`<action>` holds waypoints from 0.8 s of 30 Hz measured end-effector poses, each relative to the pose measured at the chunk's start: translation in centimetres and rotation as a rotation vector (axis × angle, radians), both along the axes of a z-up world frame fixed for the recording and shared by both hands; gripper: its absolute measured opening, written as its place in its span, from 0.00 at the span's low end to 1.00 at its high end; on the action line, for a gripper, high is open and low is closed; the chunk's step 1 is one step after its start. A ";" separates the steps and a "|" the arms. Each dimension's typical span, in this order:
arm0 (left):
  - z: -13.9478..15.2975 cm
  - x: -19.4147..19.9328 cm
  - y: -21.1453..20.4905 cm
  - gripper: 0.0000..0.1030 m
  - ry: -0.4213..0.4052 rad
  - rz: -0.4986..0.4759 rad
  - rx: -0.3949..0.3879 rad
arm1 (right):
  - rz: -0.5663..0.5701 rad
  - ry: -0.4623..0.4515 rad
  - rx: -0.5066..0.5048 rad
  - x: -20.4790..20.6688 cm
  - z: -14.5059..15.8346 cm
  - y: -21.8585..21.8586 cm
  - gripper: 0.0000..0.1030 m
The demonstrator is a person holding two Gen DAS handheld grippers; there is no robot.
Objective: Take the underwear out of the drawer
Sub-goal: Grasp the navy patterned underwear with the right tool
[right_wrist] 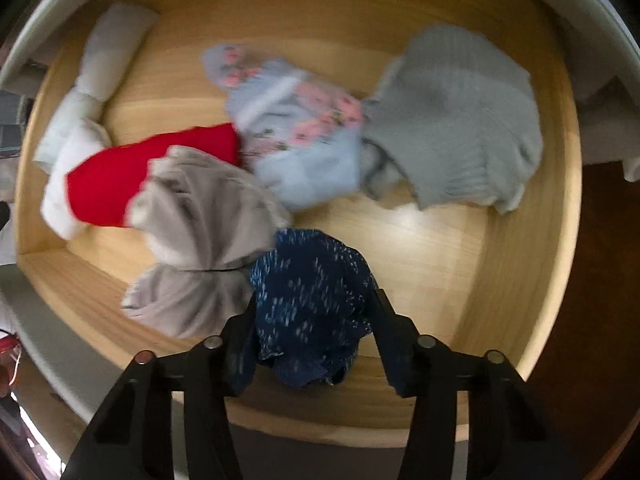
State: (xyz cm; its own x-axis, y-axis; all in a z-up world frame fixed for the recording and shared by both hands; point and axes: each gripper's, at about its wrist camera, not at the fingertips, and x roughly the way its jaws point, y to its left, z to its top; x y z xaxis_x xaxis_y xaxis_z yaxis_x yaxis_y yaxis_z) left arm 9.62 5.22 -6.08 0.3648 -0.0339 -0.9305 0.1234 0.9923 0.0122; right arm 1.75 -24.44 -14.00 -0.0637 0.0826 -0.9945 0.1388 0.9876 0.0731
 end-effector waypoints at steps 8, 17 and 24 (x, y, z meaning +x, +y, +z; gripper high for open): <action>-1.0 0.0 -1.9 0.70 0.039 -0.054 0.018 | -0.021 0.029 -0.014 0.1 -0.4 -2.9 0.42; -1.8 0.5 -4.0 0.70 0.082 -0.109 0.055 | -0.047 0.045 -0.043 -0.1 -1.2 -4.8 0.35; -1.4 0.9 -4.2 0.70 0.088 -0.109 0.041 | -0.098 0.037 -0.023 -2.3 -1.3 -7.3 0.28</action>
State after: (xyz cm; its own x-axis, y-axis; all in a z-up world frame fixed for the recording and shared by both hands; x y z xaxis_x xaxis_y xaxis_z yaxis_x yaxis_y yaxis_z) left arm 10.49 0.99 -7.51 0.2784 -0.0302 -0.9600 0.2331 0.9718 0.0370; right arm -0.57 -31.71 -15.31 -0.0934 0.0678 -0.9933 0.2365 0.9706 0.0440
